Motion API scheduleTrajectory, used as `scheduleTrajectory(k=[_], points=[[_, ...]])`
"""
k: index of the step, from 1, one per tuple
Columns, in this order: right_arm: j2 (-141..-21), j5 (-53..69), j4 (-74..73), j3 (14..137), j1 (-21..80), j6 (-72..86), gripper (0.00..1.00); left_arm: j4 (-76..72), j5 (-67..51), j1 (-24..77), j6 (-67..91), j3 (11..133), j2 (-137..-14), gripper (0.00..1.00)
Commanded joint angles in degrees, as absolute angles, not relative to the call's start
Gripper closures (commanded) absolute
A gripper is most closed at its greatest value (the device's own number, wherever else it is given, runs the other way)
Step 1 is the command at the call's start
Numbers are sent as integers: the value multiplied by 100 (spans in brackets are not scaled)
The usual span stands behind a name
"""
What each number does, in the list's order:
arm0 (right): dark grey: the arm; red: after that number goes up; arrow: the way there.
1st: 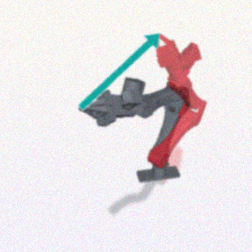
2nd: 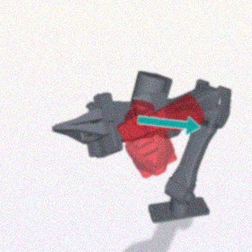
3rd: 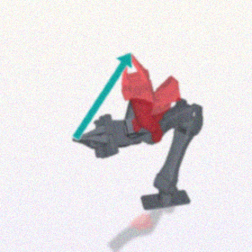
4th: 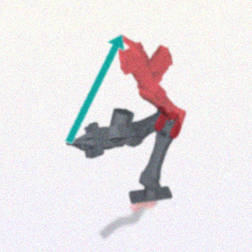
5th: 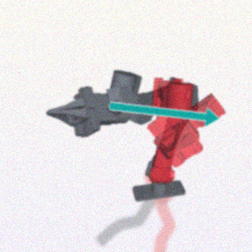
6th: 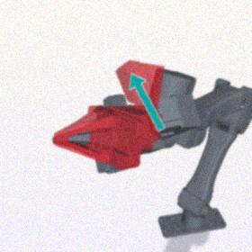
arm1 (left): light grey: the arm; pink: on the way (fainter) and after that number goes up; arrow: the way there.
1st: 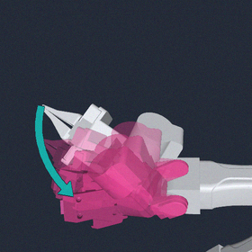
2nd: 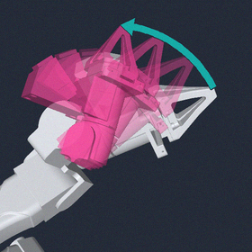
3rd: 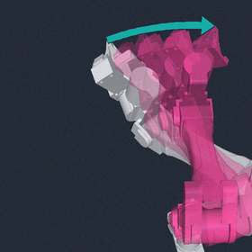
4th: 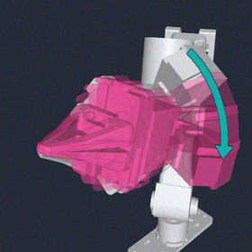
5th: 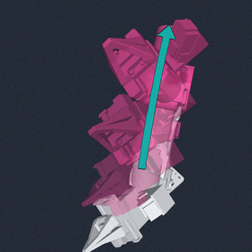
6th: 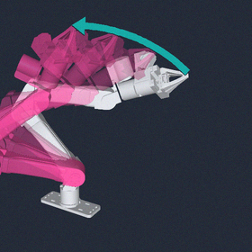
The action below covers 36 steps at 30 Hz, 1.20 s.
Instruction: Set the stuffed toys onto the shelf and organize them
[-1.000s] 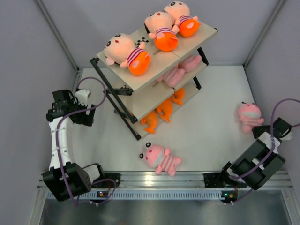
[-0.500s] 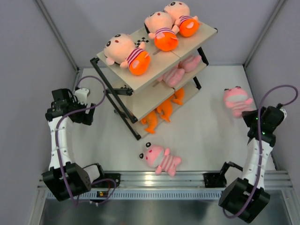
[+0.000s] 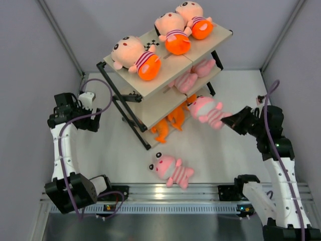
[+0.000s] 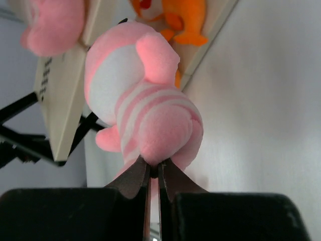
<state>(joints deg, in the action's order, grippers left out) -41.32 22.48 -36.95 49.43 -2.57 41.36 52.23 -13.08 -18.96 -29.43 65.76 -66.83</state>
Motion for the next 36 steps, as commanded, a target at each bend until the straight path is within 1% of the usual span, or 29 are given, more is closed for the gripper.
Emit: scheduleTrajectory(k=[1,6,10,11,16,20,23,29,31,36], points=[[-4192,2812,-3788,5668,473,4482,100,5221,-1424,-1872,-2856,6794,-6732,5],[-4508,2961,-3692,6423,1212,4781,100,5221,-1371,-1863,-2892,6768,-6689,5],[-4824,2988,-3009,6644,1774,5185,100,5229,-1327,-1872,-2918,6715,-6688,5],[-5017,2953,-2910,6697,2071,5255,100,5229,-1327,-1872,-2918,6706,-6688,5],[-5589,1987,-2489,7101,2952,5334,100,5221,-1327,-1872,-2935,6662,-6671,5],[-6089,1320,-1401,7032,3558,5773,100,5221,-1292,-1872,-2953,6636,-6680,5],[-6528,1012,-916,7040,3892,5923,100,5229,-1274,-1872,-2962,6609,-6671,5],[-7284,414,-466,7145,4341,6020,100,5229,-1230,-1872,-3015,6592,-6688,5],[-7400,238,-396,7128,4359,6090,100,5221,-1230,-1872,-3015,6592,-6697,5],[-7480,-675,-474,7128,4377,5968,100,5221,-1213,-1872,-3041,6548,-6680,5]])
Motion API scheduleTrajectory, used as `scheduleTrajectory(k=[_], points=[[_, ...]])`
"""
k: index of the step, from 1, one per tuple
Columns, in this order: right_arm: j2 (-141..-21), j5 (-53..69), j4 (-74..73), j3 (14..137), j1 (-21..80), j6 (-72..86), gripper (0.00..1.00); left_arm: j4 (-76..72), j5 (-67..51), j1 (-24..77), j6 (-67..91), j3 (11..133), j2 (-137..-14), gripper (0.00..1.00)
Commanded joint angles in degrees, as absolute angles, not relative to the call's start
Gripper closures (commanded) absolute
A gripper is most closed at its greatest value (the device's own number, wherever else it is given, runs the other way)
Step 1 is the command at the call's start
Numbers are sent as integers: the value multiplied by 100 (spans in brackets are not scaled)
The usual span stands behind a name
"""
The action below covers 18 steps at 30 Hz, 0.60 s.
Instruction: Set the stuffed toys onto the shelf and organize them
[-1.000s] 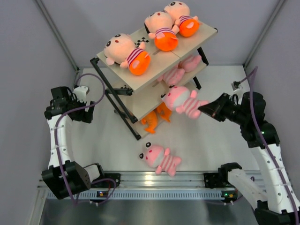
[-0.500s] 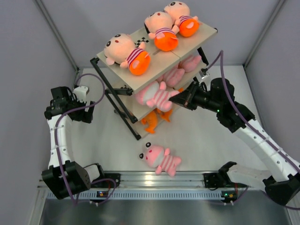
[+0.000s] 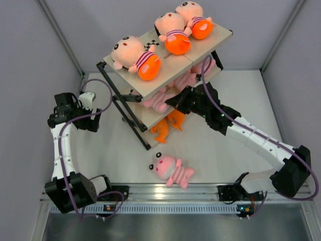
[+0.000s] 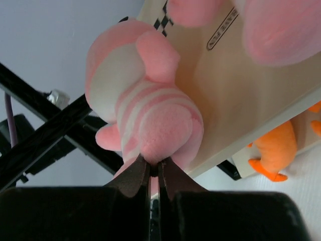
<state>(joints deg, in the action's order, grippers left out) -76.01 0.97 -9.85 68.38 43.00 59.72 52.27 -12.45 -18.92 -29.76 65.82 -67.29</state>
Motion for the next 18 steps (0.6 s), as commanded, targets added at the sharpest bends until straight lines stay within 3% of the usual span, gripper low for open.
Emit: scheduleTrajectory(k=[1,5,18], points=[[-7462,-799,-509,7128,4360,5889,100,5221,-1222,-1872,-3041,6548,-6688,5],[-7488,-1256,-747,7242,4324,5704,100,5221,-1257,-1872,-3032,6574,-6697,5],[-7612,-1169,-721,7260,3709,5678,100,5221,-1178,-1872,-3067,6574,-6618,5]])
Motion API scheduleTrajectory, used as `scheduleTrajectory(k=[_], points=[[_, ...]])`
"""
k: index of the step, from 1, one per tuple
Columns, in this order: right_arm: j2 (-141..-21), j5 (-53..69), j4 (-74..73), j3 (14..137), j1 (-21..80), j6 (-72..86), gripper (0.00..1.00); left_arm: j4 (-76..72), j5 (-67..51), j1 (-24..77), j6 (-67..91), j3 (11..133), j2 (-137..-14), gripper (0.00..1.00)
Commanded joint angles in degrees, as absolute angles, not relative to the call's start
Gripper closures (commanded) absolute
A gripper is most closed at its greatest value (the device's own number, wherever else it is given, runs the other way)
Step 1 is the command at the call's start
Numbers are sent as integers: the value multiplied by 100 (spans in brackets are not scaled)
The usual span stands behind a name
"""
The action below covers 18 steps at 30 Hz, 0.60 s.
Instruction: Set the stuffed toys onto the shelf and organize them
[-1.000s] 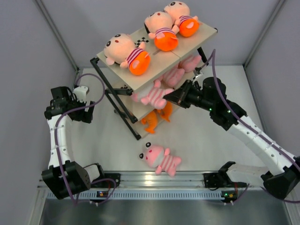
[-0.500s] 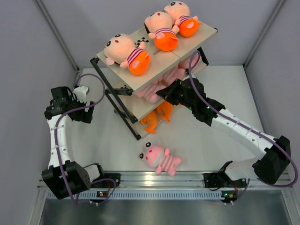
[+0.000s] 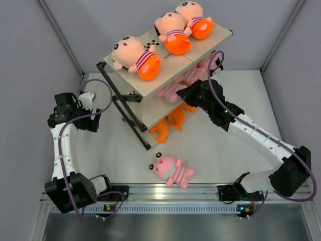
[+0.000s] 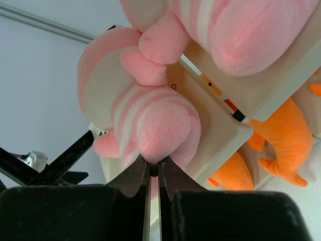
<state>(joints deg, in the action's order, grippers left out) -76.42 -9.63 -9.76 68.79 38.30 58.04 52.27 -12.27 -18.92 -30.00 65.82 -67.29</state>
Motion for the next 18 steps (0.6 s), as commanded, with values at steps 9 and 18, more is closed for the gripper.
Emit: scheduleTrajectory(k=[9,18], points=[[-7647,-1046,-685,7199,3691,5739,97,5221,-1195,-1872,-3023,6566,-6627,5],[-6970,-985,-940,6917,3674,5161,35,5597,-950,-1872,-2839,6557,-6635,4]])
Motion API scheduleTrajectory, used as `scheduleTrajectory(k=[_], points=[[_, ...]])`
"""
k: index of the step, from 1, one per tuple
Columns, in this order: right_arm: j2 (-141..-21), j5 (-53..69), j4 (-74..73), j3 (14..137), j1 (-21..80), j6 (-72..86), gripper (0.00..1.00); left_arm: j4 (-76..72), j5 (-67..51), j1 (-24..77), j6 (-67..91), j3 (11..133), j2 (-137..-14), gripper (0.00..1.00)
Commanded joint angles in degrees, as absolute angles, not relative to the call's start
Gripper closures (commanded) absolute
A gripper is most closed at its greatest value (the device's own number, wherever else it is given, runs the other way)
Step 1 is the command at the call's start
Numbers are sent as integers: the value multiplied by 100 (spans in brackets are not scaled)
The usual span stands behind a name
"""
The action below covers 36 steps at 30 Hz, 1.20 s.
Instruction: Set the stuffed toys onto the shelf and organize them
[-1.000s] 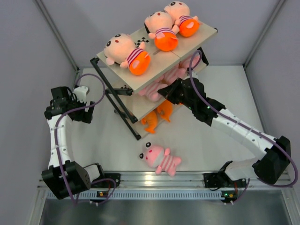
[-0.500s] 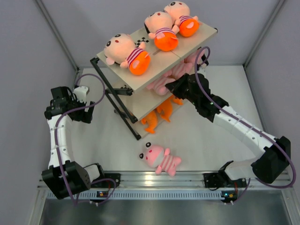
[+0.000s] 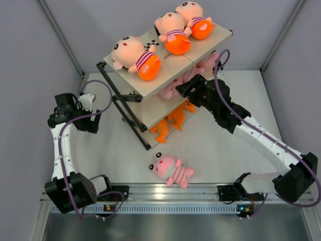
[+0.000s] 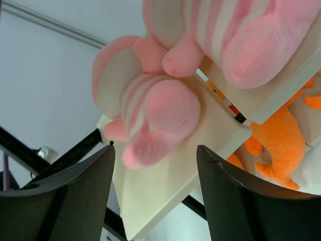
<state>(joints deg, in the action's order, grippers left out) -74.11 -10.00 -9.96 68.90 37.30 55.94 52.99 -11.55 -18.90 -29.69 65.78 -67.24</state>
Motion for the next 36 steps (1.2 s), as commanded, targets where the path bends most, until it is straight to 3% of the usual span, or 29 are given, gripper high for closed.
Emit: scheduleTrajectory(k=[1,5,11,25,36], points=[[-6831,-871,-1001,6917,3674,5046,33,5651,-836,-1863,-2795,6591,-6723,4],[-6470,-633,-1493,6961,3656,4414,26,5827,-308,-1863,-2637,6557,-6820,4],[-5758,-35,-2258,6804,3656,3516,22,6170,-597,-1863,-2417,6627,-6549,4],[-4149,1914,-2908,4501,3674,3296,23,6390,-474,-1872,-2171,6022,-5555,3],[-3981,2216,-2321,2752,4051,3393,27,6434,-668,-1863,-2794,4852,-3387,3]])
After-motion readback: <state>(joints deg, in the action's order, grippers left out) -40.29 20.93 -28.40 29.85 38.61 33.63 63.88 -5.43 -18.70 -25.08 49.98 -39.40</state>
